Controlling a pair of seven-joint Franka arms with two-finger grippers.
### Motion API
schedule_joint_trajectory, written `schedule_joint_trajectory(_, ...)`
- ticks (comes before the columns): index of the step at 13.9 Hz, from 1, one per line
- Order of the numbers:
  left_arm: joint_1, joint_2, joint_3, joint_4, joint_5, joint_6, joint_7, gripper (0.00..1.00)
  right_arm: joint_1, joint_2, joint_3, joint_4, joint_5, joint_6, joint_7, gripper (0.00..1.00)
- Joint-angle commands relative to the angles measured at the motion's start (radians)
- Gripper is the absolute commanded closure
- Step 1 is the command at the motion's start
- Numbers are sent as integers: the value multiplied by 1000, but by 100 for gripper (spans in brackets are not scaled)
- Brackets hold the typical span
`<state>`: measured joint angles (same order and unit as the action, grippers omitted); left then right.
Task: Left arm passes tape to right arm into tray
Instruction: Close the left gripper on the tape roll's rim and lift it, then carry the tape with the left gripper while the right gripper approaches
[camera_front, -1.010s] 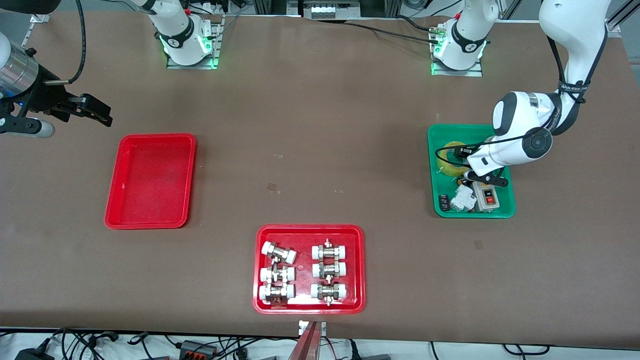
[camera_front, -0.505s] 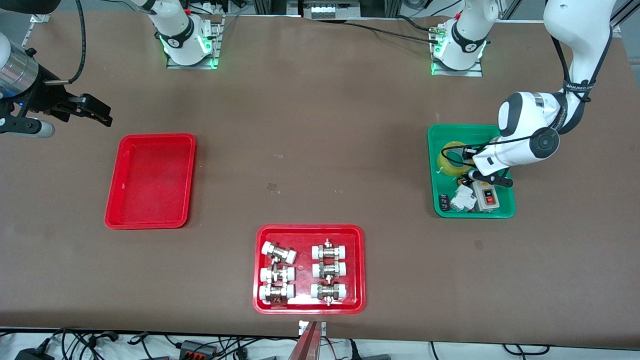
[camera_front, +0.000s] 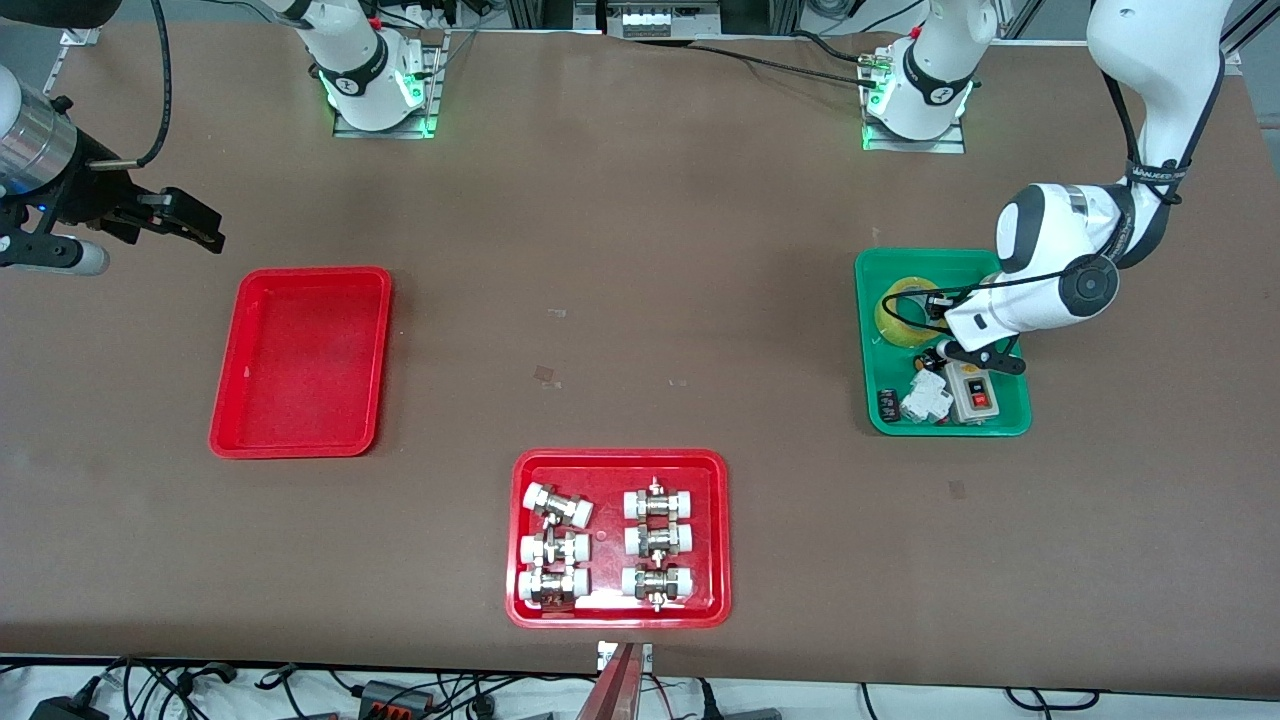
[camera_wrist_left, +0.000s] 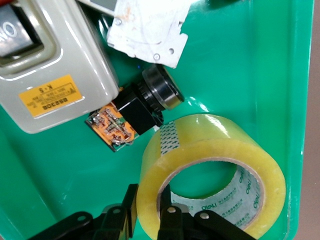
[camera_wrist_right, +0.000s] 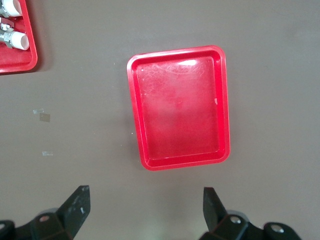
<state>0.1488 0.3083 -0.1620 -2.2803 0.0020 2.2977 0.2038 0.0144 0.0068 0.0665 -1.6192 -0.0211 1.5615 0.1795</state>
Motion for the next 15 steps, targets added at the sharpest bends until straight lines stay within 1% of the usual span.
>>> schedule_joint_trajectory(1, 8, -37, -7, -13, 1, -35, 25, 94, -2, 2, -1, 18, 12, -17, -3, 0)
schedule_joint_trajectory(2, 8, -52, -8, -13, 1, -46, 25, 96, -2, 4, -2, 18, 12, -17, -3, 0)
schedule_joint_trajectory(4, 8, -78, -10, -10, -1, -72, 26, 96, -2, 2, -1, 18, 12, -17, -3, 0)
schedule_joint_trajectory(6, 5, -127, -14, 7, -1, -139, 25, 99, -2, 2, -2, 18, 12, -17, -3, 0)
schedule_joint_trajectory(7, 0, -142, -14, 37, -1, -186, 25, 99, -2, 2, -2, 18, 12, -17, -3, 0)
schedule_joint_trajectory(9, -5, -146, -16, 140, -16, -343, 25, 99, -2, 2, -2, 16, 12, -17, -3, 0)
schedule_joint_trajectory(12, -3, -178, -114, 261, -20, -504, 22, 99, -2, 2, -2, 16, 12, -17, -5, 0)
schedule_joint_trajectory(13, -5, -179, -144, 319, -40, -556, 25, 99, -2, 2, -1, 16, 12, -17, -3, 0)
schedule_joint_trajectory(14, -3, -181, -206, 376, -77, -607, 25, 99, -2, 2, -2, 16, 12, -17, -3, 0)
schedule_joint_trajectory(15, 1, -181, -252, 431, -103, -616, 11, 99, -2, 2, -1, 16, 12, -17, -3, 0)
